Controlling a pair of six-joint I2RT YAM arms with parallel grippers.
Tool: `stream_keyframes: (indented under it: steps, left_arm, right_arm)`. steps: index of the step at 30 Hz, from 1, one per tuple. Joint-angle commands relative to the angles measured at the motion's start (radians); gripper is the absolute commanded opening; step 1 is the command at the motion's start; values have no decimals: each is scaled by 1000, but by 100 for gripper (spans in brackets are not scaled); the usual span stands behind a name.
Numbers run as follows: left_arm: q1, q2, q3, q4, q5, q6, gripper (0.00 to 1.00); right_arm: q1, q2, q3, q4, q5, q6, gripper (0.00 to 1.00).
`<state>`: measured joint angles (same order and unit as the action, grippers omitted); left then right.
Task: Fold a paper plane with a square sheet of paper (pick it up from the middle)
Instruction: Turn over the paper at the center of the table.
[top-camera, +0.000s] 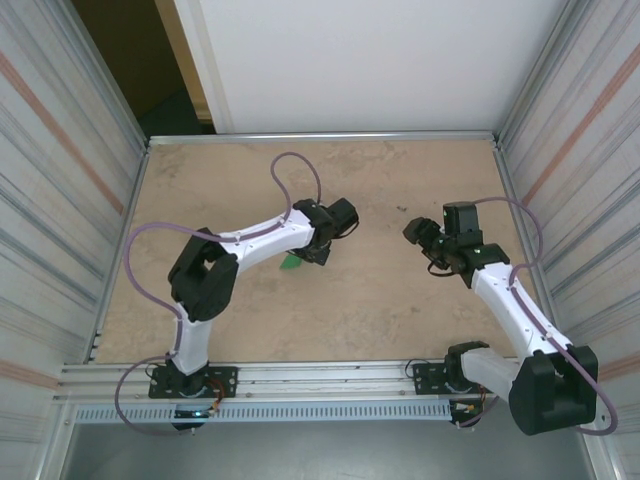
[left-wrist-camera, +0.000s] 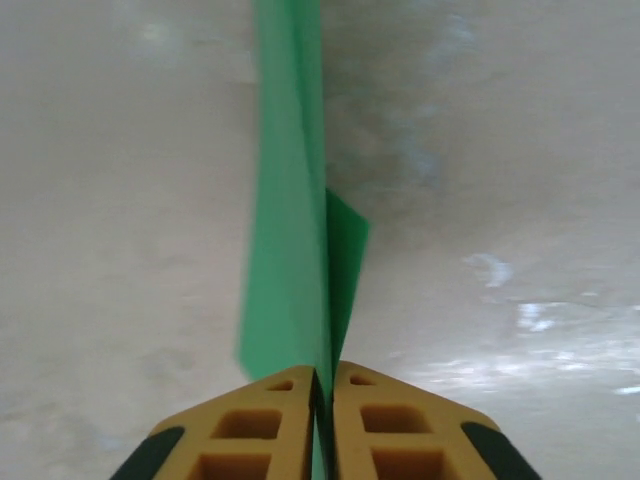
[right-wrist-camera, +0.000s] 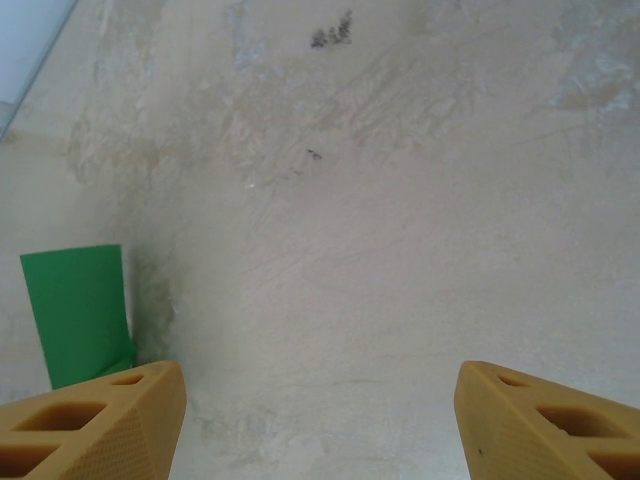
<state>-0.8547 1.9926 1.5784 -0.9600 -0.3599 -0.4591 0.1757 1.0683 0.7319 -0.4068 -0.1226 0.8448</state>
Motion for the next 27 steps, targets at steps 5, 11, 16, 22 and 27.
stream_keyframes:
  steps: [5, 11, 16, 22, 27]
  left_arm:
    - [22, 17, -17, 217, 404, -42, 26]
    - [114, -67, -153, 471, 714, -72, 36]
    - [223, -175, -243, 592, 855, -91, 51]
    - [375, -320, -425, 650, 834, -115, 62]
    - [506, -436, -597, 698, 838, -161, 71]
  right_arm:
    - [-13, -25, -18, -32, 16, -7, 70]
    - [1, 27, 5, 3, -92, -50, 69]
    - [137, 154, 110, -29, -109, -103, 65]
    - [351, 351, 176, 159, -128, 27, 57]
    - [470, 566, 293, 256, -160, 99, 49]
